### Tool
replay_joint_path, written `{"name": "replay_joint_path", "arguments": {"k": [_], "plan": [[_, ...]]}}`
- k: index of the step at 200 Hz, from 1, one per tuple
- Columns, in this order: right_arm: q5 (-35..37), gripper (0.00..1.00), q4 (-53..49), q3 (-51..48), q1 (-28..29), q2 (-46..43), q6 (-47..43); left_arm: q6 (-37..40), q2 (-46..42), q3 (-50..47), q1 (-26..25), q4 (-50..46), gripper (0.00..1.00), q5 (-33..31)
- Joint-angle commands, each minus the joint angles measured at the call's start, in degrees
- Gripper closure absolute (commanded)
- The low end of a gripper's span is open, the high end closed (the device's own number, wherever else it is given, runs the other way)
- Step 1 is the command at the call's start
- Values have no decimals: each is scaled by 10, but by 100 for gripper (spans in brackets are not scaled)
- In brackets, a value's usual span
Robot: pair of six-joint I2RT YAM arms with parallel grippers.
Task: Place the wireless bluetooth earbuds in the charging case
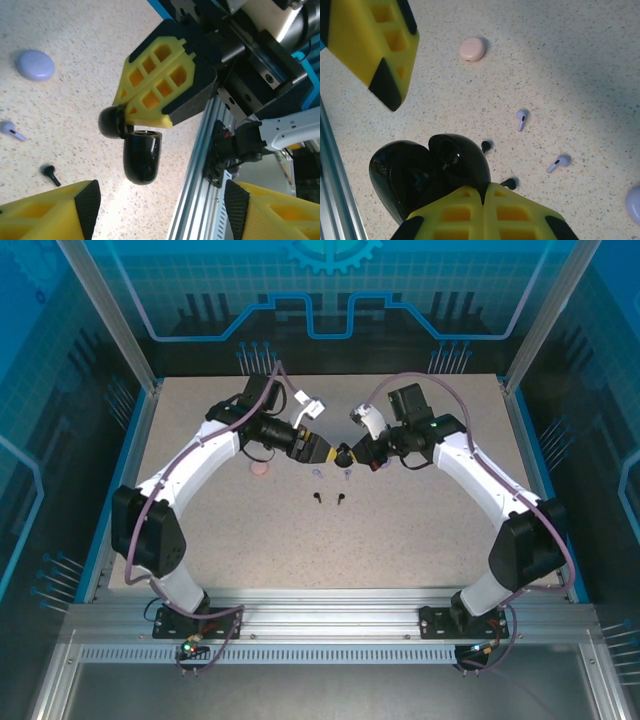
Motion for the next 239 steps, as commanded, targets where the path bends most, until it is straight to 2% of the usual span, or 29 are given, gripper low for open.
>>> {"name": "replay_joint_path", "arguments": {"k": [1,49,132,168,209,239], "plan": [[-34,100,-15,9,-3,8,-12,43,15,30,1,-68,34,54],[-48,100,-4,12,3,3,-2,46,46,37,-13,-68,38,53],[-50,100,-2,18,16,8,3,44,80,61,-28,-66,51,56],[-46,100,-1,18,21,9,3,46,88,63,-32,-67,59,57],[-39,100,-5,22,21,11,0,52,87,63,-32,-72,60,60],[-34,100,-6,23,21,15,0,62,86,63,-31,-82,66,63]]}}
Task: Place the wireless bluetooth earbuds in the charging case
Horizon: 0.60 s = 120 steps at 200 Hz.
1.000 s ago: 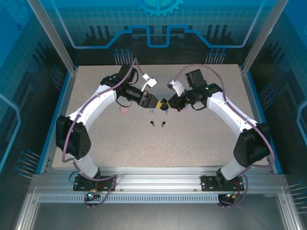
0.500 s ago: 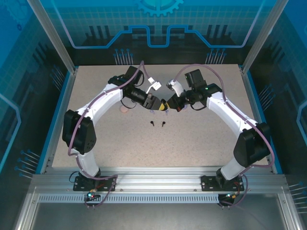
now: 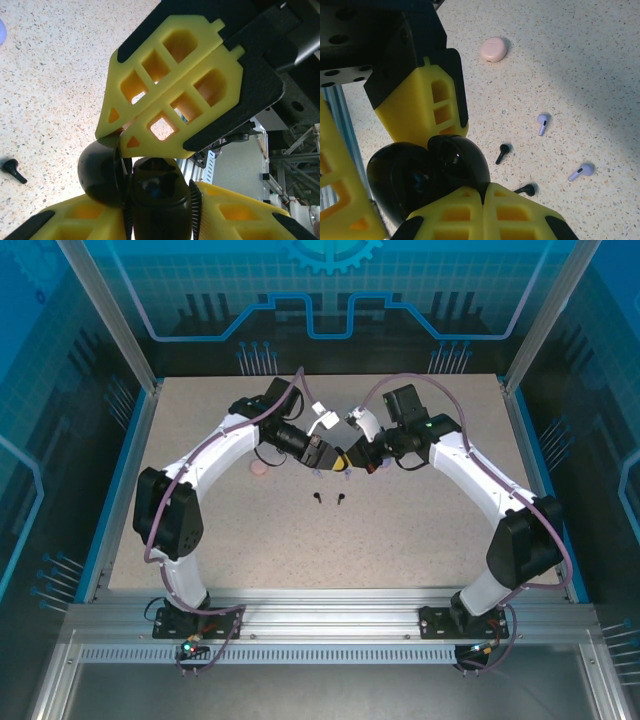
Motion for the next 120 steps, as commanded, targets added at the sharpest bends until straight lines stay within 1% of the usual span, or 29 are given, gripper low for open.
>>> {"name": "replay_joint_path", "arguments": {"k": [1,32,43,52,70,80,86,96,99,105,120], "plan": [[-4,100,-5,17,9,8,2,22,7,16,-3,-19,67,27],[0,100,-5,19,9,10,1,24,0,8,-2,-16,67,27],[2,100,-6,20,8,11,0,21,-2,3,0,-11,73,28],[3,100,-6,19,9,11,1,20,-5,1,2,-6,74,28],[3,100,-5,21,8,11,2,17,-7,-1,3,-3,83,30],[3,100,-3,22,8,11,6,17,-7,-2,2,-1,86,30],[2,100,-2,23,8,11,8,16,-7,-3,3,2,89,30],[4,100,1,26,8,10,16,13,-10,-8,3,8,100,28],[6,100,2,27,8,10,20,11,-11,-11,3,11,100,27],[11,93,3,29,7,9,26,8,-14,-17,4,20,100,25],[19,80,11,31,4,0,51,-13,-33,-46,10,62,100,24]]}}
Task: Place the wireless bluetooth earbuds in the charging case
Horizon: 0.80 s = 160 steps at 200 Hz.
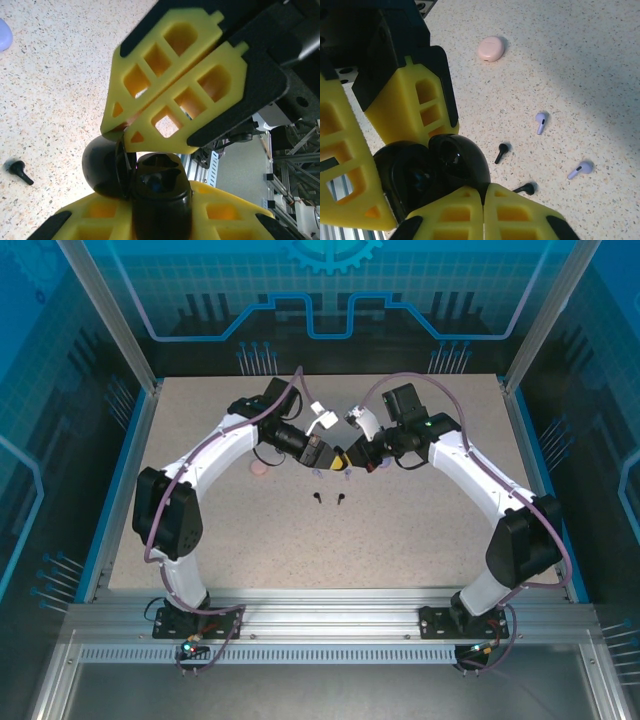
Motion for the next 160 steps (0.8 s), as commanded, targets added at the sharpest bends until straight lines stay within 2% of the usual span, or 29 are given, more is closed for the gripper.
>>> {"name": "replay_joint_path", "arguments": {"k": [1,13,47,82,116,160], "plan": [[9,79,15,23,2,-4,36,-22,-33,-38,6,50,100,22],[16,64,16,26,-4,-17,57,-52,-61,-75,18,104,100,13],[19,49,11,8,-21,-64,122,-157,-173,-215,60,312,100,-27],[55,46,-18,-10,-14,-66,213,-220,-287,-325,65,467,100,-134],[116,45,-33,-16,32,-26,282,-267,-397,-427,64,620,100,-266],[188,46,-54,21,99,90,292,-283,-493,-483,48,697,100,-394]]}}
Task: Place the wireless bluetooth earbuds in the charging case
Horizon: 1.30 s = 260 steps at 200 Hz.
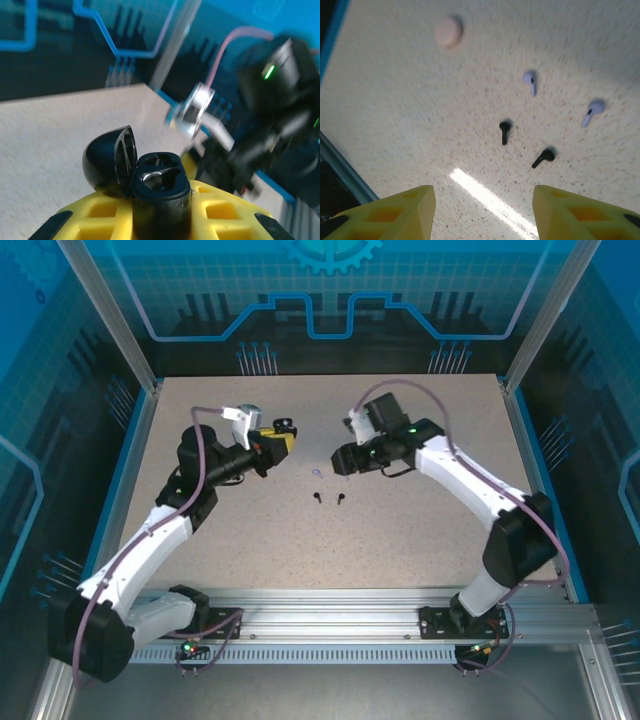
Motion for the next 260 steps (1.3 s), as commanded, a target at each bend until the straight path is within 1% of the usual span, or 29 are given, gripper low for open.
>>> {"name": "replay_joint_path", "arguments": {"k": [1,15,32,70,115,164,229,234,260], "plan": [[57,46,-35,22,29,59,24,-20,-48,-25,-13,99,100,-110],[75,48,-46,41,42,101,22,-24,-70,-36,-15,114,100,-138],[91,49,-59,64,56,144,21,-25,-83,-38,-15,116,100,-146],[120,51,-91,132,84,224,16,-29,-85,-35,-21,115,100,-145],[163,52,-143,217,105,302,17,-25,-86,-41,-24,118,100,-151],[187,55,-169,269,120,352,22,-25,-93,-43,-25,121,100,-156],[193,58,-180,302,129,379,25,-23,-99,-49,-25,121,100,-156],[194,58,-181,304,129,396,26,-23,-99,-50,-25,120,100,-157],[197,60,-186,312,131,406,30,-24,-100,-54,-25,121,100,-157]]}}
